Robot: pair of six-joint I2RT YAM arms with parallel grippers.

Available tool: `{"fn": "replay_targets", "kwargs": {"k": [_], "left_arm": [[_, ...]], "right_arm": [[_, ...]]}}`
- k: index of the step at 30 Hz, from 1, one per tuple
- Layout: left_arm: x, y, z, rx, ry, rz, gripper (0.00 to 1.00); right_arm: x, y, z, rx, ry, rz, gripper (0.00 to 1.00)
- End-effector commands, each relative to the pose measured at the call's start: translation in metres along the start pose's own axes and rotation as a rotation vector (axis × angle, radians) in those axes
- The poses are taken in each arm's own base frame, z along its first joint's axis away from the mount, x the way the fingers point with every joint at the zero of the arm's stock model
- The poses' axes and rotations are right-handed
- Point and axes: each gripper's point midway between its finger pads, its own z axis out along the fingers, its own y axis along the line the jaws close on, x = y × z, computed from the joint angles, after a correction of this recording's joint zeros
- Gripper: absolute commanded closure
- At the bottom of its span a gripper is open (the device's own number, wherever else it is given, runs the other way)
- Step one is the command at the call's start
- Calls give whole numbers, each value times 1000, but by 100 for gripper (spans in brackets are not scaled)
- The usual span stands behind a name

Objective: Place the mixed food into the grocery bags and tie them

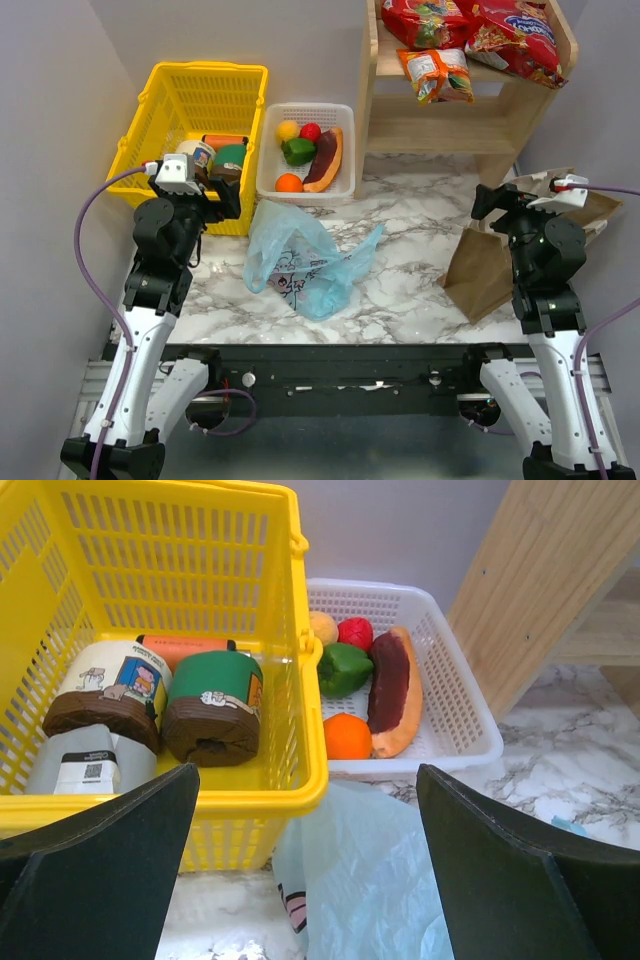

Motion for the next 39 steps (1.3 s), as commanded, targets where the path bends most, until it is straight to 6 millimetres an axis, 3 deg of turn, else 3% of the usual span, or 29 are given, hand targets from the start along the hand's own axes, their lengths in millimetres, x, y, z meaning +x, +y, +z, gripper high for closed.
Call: {"fn": "replay_targets", "kwargs": {"k": [1,3,6,7,9,10,12,14,18,28,39], "left_arm": [[-6,-4,0,17,-13,-25,1],[-6,-4,-2,20,-26,-24,1],[-6,-6,-3,33,-30,-7,1],[-3,-6,-3,38,-26,1,1],[4,-2,0,25,-6,7,1],[4,0,1,13,2,7,1],[10,2,2,4,28,8,1],[13,-1,1,19,32,12,1],[12,-3,1,38,20,28,1],[16,-12,-2,89,28,21,1],[18,-14,0,101,43,17,1]], "right_arm": [[-10,0,-7,0,6,-39,2],[-7,-4,-6,22,24,-41,2],[-10,7,-4,-32,52,-71,0],[2,7,1,-42,113,-102,0],[-3,7,5,-23,154,-108,0],[15,5,11,-19,236,-131,0],[14,8,14,-27,270,-140,0],[26,8,14,-33,331,-138,0],[34,7,5,-29,382,-128,0],[84,4,-36,-77,620,-138,0],[101,-27,-36,52,688,-247,4]]}}
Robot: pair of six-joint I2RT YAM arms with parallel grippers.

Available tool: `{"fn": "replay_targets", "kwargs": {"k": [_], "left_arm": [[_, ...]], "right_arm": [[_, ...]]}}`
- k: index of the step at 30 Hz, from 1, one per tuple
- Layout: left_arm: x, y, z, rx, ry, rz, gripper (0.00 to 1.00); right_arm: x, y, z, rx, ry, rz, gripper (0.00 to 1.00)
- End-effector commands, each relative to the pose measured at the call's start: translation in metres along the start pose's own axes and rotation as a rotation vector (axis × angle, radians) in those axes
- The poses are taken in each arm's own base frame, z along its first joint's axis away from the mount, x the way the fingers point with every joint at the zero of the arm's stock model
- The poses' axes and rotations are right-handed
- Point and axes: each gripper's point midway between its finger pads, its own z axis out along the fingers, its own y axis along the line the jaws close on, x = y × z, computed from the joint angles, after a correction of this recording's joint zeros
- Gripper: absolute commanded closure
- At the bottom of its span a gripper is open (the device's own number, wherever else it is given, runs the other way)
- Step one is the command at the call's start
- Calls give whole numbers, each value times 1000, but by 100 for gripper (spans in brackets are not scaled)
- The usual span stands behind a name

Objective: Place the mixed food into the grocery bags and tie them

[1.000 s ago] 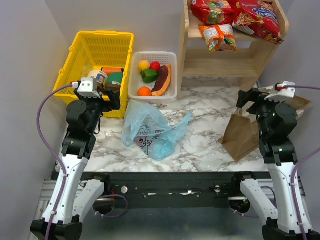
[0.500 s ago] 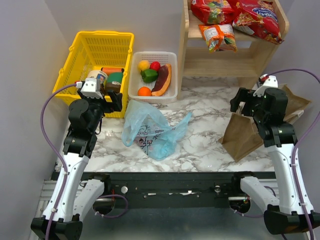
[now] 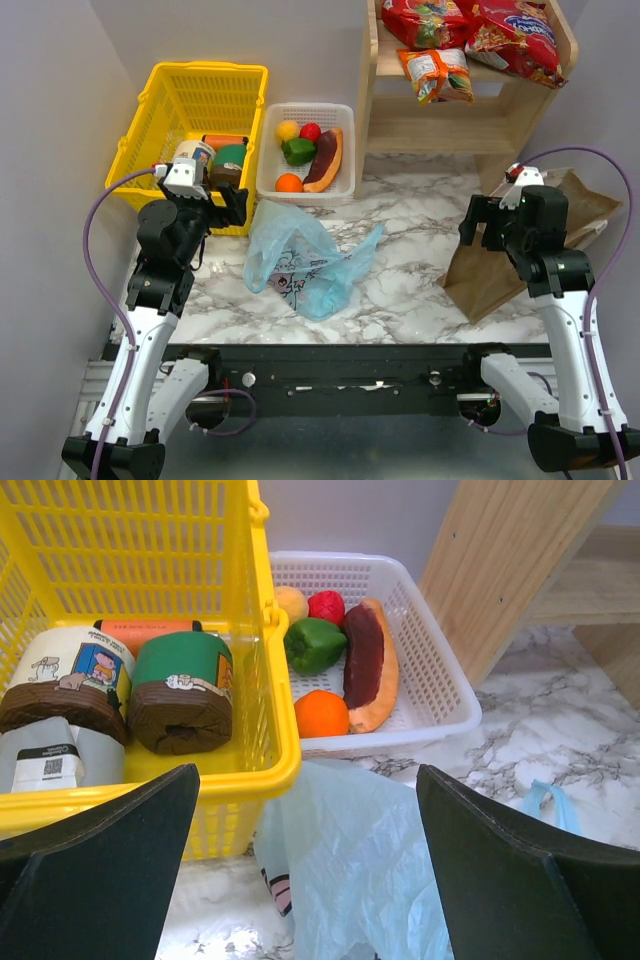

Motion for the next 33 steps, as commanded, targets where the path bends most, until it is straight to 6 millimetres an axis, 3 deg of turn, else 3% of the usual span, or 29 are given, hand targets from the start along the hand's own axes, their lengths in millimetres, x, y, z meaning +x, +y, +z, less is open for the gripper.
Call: {"fn": "replay_targets", "kwargs": {"k": [1,7,10,14,15,17,18,20,25,27,28,30,32,33], "left_arm": [[0,-3,0,21,-7,5,1],[2,-2,1,18,1,3,1],[3,-1,1,15,3,1,1],[5,-1,3,14,12,-3,1],[5,-1,3,14,12,-3,1],[5,-1,4,14,14,-3,1],[5,-2,4,17,14,-5,1],[5,-2,4,20,15,-5,1],[6,-7,5,49,21,-2,1],[6,-9,5,55,19,-6,1],[7,-10,5,64,22,-11,1],[8,-14,6,80,27,-17,1],[10,-18,7,99,35,-25,1],[11,-20,8,107,37,-28,1]], "right_arm": [[22,-19,6,99,94,-36,4],[27,-18,8,115,112,-68,5],[32,-11,10,80,128,-70,12],[37,15,10,-70,151,-71,43],[37,23,9,-110,149,-67,60],[31,48,3,-233,114,-23,75],[28,56,0,-272,100,-1,89],[20,80,-2,-379,64,80,97],[-6,131,-7,-502,-86,150,99],[-3,152,-7,-536,-96,188,99],[-15,163,-8,-572,-150,214,99],[-10,184,-6,-616,-155,289,99],[-28,201,-4,-631,-243,373,99],[-21,219,-9,-671,-238,369,99]]}}
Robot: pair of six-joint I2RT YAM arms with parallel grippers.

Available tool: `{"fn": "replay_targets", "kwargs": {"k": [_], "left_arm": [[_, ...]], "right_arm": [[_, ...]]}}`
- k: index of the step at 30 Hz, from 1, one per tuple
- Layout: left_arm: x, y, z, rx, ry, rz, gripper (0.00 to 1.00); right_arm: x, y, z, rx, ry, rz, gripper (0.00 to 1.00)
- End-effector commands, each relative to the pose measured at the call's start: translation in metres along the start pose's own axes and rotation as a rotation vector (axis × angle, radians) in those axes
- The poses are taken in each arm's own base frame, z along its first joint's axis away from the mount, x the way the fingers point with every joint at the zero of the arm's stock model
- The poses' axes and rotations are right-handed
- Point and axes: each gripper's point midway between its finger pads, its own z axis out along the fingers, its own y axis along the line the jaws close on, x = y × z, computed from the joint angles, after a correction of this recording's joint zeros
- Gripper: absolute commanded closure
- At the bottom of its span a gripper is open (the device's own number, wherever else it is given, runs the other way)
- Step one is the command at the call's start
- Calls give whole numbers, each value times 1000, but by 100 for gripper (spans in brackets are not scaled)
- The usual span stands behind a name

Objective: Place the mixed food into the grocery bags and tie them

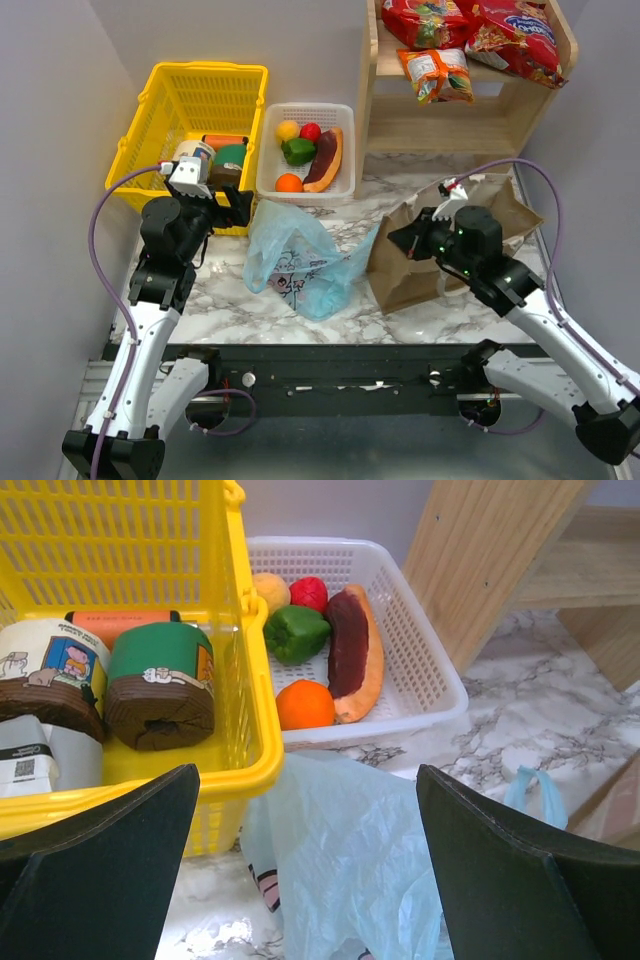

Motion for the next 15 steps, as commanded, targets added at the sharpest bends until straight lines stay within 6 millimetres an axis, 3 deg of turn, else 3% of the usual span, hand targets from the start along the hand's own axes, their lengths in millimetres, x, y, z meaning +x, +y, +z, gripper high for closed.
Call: {"fn": "replay_targets", "kwargs": {"k": [1,2,4,6,7,8,9,10,11,12,14,15], "left_arm": [[3,-15,3,70,7,-26,1],[5,-16,4,77,12,-31,1],[5,-20,5,94,14,-47,1],[5,-24,5,109,15,-54,1],[6,-24,5,112,17,-56,1],[5,-25,5,114,15,-56,1],[6,-25,4,114,16,-57,1],[5,-25,4,114,15,-56,1],[5,-25,4,111,12,-56,1],[5,-25,4,110,12,-53,1],[5,-25,4,109,16,-51,1],[5,-25,4,110,18,-49,1]], "right_arm": [[-51,61,21,-146,-296,157,99],[-46,64,36,-127,-295,173,99],[-49,98,43,-205,-322,189,99],[-37,120,64,-226,-295,184,99],[-50,139,64,-264,-320,188,99],[-51,146,69,-267,-318,181,99],[-37,153,85,-258,-279,161,97],[-47,166,86,-275,-281,159,96],[-43,169,92,-276,-259,150,94],[-39,170,99,-270,-241,139,87],[-43,172,98,-266,-244,85,58],[-45,169,98,-250,-249,60,36]]}}
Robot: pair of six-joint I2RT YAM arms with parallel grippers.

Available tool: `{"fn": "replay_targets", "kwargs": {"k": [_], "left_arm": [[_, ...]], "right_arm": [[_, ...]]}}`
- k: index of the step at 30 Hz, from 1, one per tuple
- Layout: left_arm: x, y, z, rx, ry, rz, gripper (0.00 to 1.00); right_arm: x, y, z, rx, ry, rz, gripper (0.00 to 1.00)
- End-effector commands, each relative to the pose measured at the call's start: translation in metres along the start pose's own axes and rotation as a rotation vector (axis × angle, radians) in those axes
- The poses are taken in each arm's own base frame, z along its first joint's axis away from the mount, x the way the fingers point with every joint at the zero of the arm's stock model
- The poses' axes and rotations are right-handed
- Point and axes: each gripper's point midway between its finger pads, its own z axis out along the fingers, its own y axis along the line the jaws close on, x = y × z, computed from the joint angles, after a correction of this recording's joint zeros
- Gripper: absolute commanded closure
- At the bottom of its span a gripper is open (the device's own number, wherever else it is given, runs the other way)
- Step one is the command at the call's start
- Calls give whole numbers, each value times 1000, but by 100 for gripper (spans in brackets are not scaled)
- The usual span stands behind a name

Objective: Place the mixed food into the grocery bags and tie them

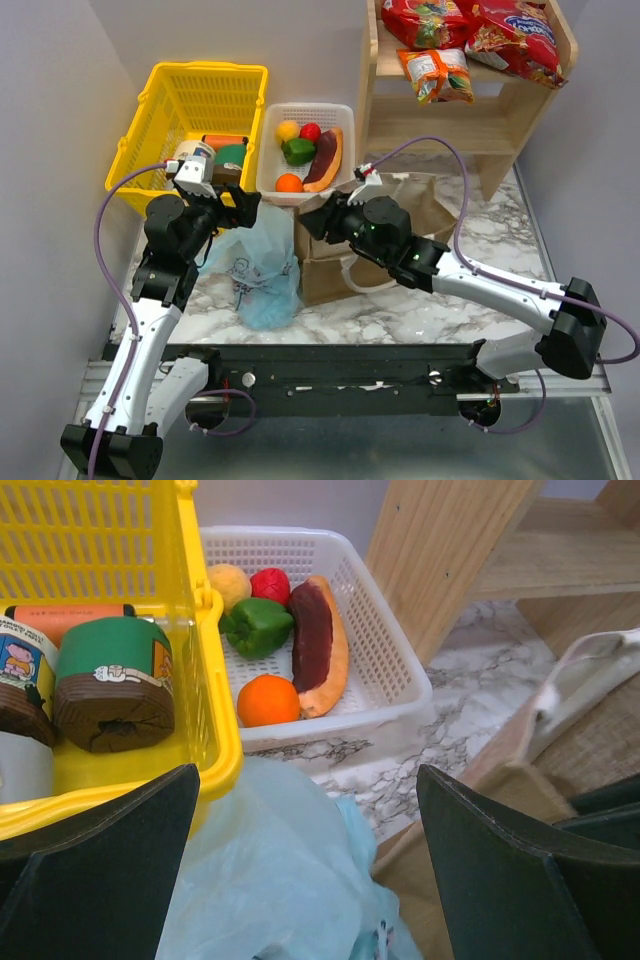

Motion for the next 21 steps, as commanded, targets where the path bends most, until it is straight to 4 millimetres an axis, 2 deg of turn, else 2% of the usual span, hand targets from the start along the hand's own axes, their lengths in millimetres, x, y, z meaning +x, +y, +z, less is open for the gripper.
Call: {"fn": "replay_targets", "kwargs": {"k": [1,3,5,6,7,9,10,12,14,15,17,21], "left_arm": [[0,-9,0,42,-1,-1,1],[2,-14,1,66,5,2,1],[5,-21,3,97,24,-3,1],[8,-26,3,113,39,-10,1],[8,-30,4,121,49,-32,1],[21,-39,4,158,107,-71,1],[24,-44,3,175,124,-95,1],[33,-56,1,214,171,-173,1],[37,-69,-2,245,195,-247,1],[37,-73,-2,253,196,-263,1],[32,-81,-5,269,189,-286,1],[25,-85,-6,256,174,-311,1]], "right_arm": [[-56,27,-10,-41,-157,-69,29],[-67,22,-22,-23,-182,-197,18],[-79,19,-41,-6,-181,-346,15],[-92,19,-50,26,-192,-383,9],[-81,0,-58,103,-104,-438,7],[-96,-24,-76,246,-79,-523,5],[-96,-38,-90,311,-12,-566,5],[-110,-66,-109,401,30,-567,4],[-105,-95,-125,449,116,-539,4],[-114,-112,-135,476,112,-510,4],[-109,-135,-143,529,145,-514,4],[-108,-174,-152,626,186,-501,4]]}}
